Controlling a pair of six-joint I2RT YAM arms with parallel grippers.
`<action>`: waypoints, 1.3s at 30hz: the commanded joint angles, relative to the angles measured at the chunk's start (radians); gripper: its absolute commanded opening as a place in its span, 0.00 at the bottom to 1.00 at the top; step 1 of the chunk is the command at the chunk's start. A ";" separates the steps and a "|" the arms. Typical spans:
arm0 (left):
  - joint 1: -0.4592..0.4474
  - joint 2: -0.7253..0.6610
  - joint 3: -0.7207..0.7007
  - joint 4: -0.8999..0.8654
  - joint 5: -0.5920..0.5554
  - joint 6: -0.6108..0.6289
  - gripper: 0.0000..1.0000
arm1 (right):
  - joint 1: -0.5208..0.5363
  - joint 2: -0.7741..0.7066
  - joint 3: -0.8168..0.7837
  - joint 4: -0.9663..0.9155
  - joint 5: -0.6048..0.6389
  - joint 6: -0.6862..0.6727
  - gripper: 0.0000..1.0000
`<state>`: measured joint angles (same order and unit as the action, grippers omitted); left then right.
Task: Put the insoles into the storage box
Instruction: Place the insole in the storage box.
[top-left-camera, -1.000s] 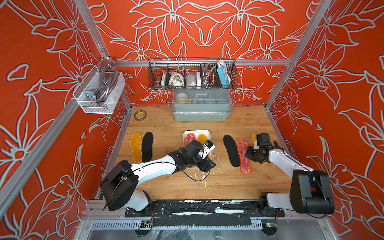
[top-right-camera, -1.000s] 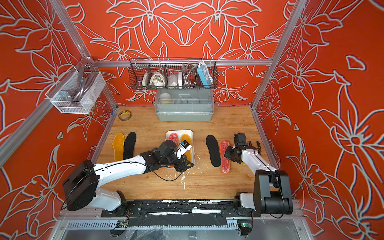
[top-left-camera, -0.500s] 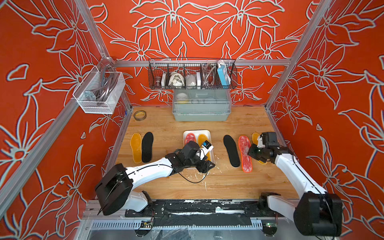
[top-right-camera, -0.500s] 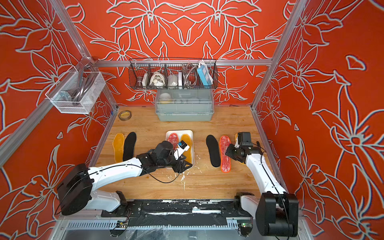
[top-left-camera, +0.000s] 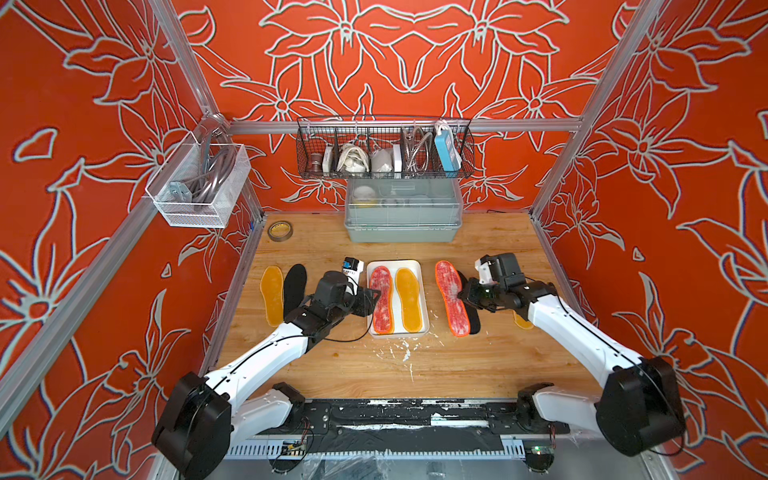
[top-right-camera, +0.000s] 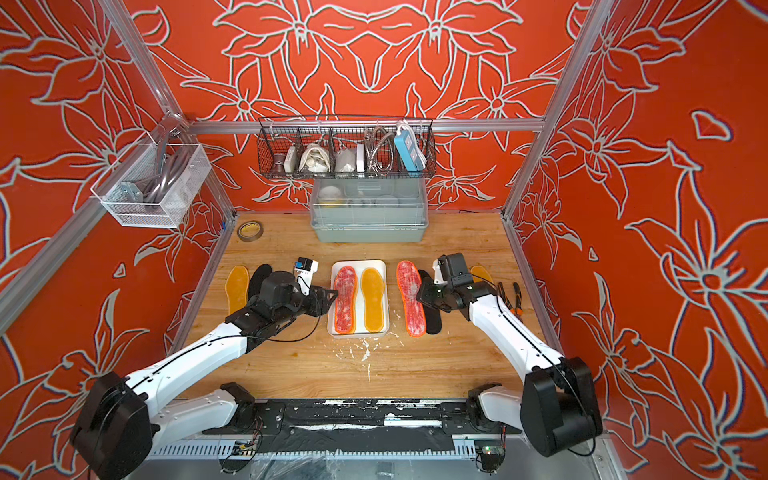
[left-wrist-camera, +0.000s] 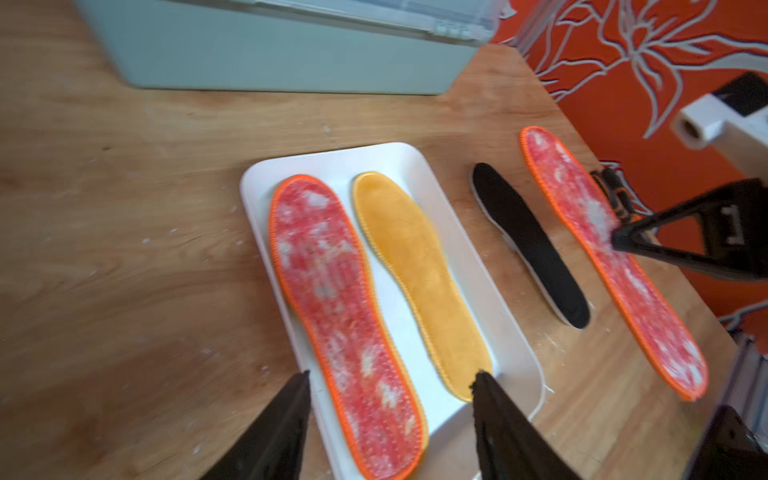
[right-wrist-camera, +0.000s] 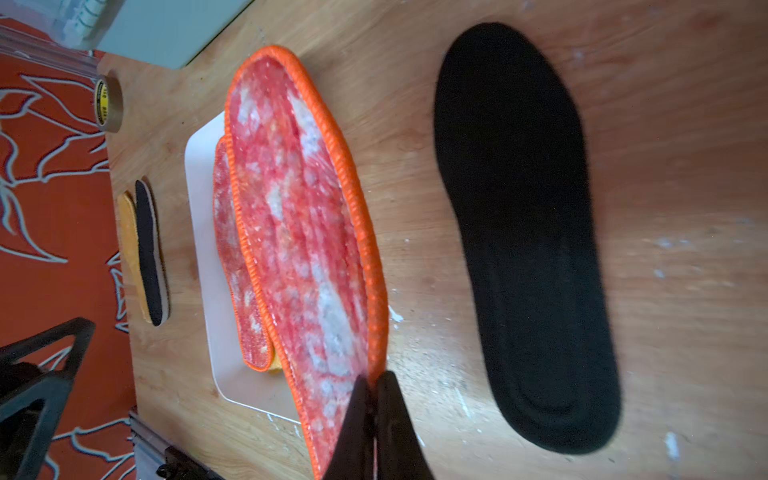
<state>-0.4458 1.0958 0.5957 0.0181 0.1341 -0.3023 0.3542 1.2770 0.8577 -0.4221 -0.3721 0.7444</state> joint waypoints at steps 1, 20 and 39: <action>0.016 -0.035 -0.054 -0.009 0.011 -0.022 0.62 | 0.046 0.059 0.057 0.101 -0.004 0.078 0.00; 0.014 -0.149 -0.160 0.105 0.103 0.034 0.64 | 0.238 0.385 0.189 0.263 0.130 0.207 0.00; 0.015 -0.126 -0.154 0.102 0.094 0.020 0.64 | 0.292 0.513 0.216 0.275 0.216 0.217 0.00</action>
<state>-0.4320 0.9695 0.4435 0.1066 0.2298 -0.2783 0.6369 1.7760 1.0428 -0.1551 -0.1844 0.9535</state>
